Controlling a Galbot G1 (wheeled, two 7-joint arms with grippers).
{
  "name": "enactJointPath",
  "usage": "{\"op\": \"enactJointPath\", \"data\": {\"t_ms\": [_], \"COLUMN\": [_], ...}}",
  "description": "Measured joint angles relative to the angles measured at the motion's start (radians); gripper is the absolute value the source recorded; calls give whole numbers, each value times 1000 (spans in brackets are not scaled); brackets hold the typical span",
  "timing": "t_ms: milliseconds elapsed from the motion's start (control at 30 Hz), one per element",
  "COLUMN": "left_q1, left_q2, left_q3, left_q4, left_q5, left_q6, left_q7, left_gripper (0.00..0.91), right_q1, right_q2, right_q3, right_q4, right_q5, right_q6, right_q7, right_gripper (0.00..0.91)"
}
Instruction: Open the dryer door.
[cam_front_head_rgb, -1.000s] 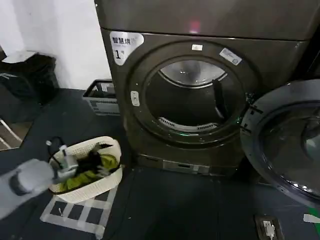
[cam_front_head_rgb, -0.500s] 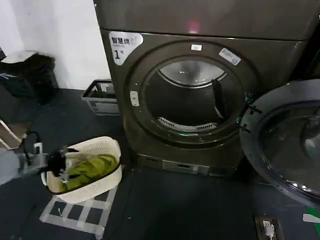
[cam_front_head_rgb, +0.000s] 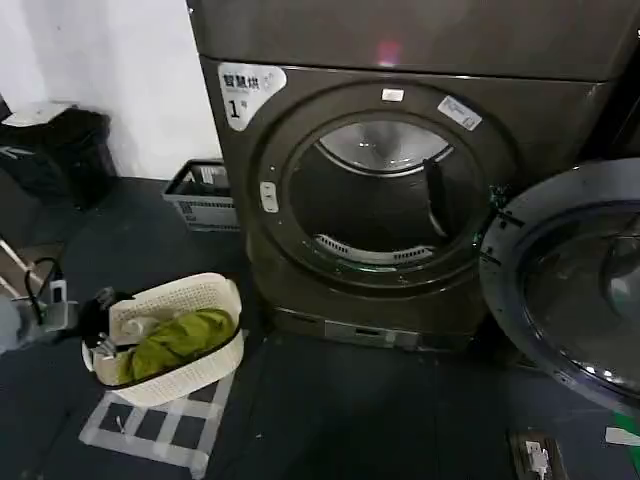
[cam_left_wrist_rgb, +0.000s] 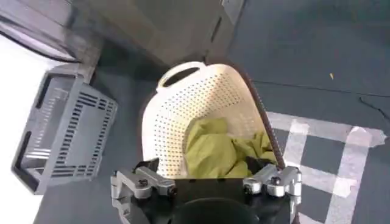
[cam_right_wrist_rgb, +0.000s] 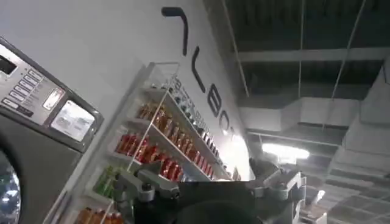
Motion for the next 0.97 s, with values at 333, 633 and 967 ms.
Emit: {"op": "enactJointPath", "data": {"t_ms": [333, 633, 967], "left_q1": [-1, 0, 0], "left_q2": [-3, -13, -20], "left_q3": [-12, -17, -16], "left_q4": [19, 30, 45], "left_q5": [40, 54, 78], "left_q6": [-6, -9, -17], "left_q7": [43, 45, 58], "left_gripper": [907, 907, 907], "right_q1": [-6, -5, -2], "right_q2": [1, -1, 2], "right_q3": [7, 7, 4], "right_q4": [-5, -10, -3], "right_q5": [0, -2, -4], "right_q6": [2, 2, 0], "right_q7": [1, 0, -3], "right_gripper": [907, 907, 907]}}
